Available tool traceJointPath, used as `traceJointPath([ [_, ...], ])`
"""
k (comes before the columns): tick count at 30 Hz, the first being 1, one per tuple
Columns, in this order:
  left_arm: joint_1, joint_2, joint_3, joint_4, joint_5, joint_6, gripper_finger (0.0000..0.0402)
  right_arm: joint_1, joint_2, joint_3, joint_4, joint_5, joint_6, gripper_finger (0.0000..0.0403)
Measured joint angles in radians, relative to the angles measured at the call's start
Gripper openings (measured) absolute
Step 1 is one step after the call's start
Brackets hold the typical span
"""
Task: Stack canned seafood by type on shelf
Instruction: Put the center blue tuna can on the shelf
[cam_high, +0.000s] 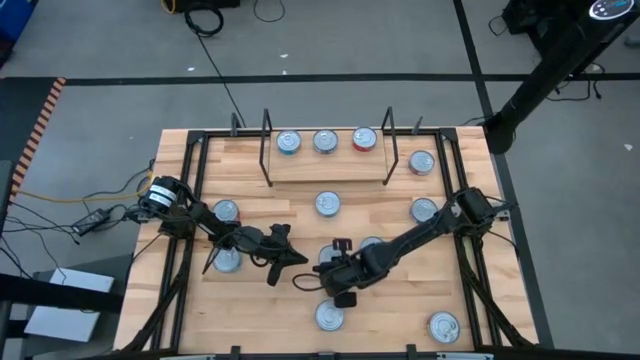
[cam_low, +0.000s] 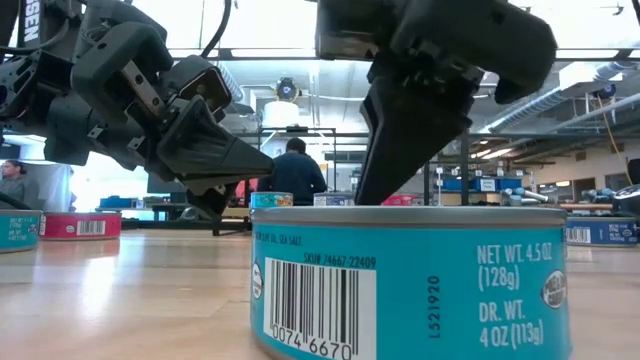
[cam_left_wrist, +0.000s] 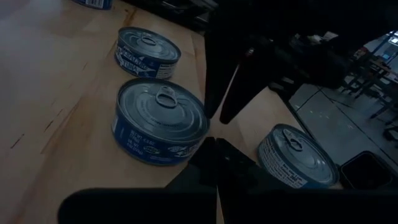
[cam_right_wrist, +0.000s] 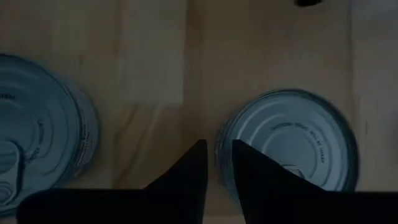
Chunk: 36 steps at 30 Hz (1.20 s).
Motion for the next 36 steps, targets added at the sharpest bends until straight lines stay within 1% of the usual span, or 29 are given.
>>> traceJointPath([
  [8, 0.0, 0.0, 0.0, -0.001, 0.0, 0.0, 0.0, -0.003, 0.005, -0.005, 0.011, 0.004, 0.004, 0.0084],
  [18, 0.0, 0.0, 0.0, -0.001, -0.001, 0.001, 0.0, -0.008, 0.003, -0.052, 0.036, 0.012, -0.003, 0.0079],
  [22, 0.0, 0.0, 0.0, -0.001, -0.003, 0.002, 0.0, -0.008, 0.002, -0.059, 0.041, 0.012, -0.014, 0.0062],
  [26, 0.0, 0.0, 0.0, -0.001, -0.003, 0.002, 0.0, -0.008, 0.002, -0.06, 0.041, 0.007, -0.037, 0.0033],
  [29, 0.0, 0.0, 0.0, -0.001, -0.003, 0.002, 0.0, -0.009, 0.001, -0.052, 0.031, -0.014, -0.051, 0.0009],
  [33, 0.0, 0.0, 0.0, -0.001, -0.003, 0.002, 0.0, -0.02, 0.003, -0.024, 0.017, -0.08, -0.05, 0.0007],
  [36, 0.0, 0.0, 0.0, -0.001, -0.003, 0.002, 0.0, -0.033, 0.002, -0.012, 0.017, -0.123, -0.017, 0.0004],
])
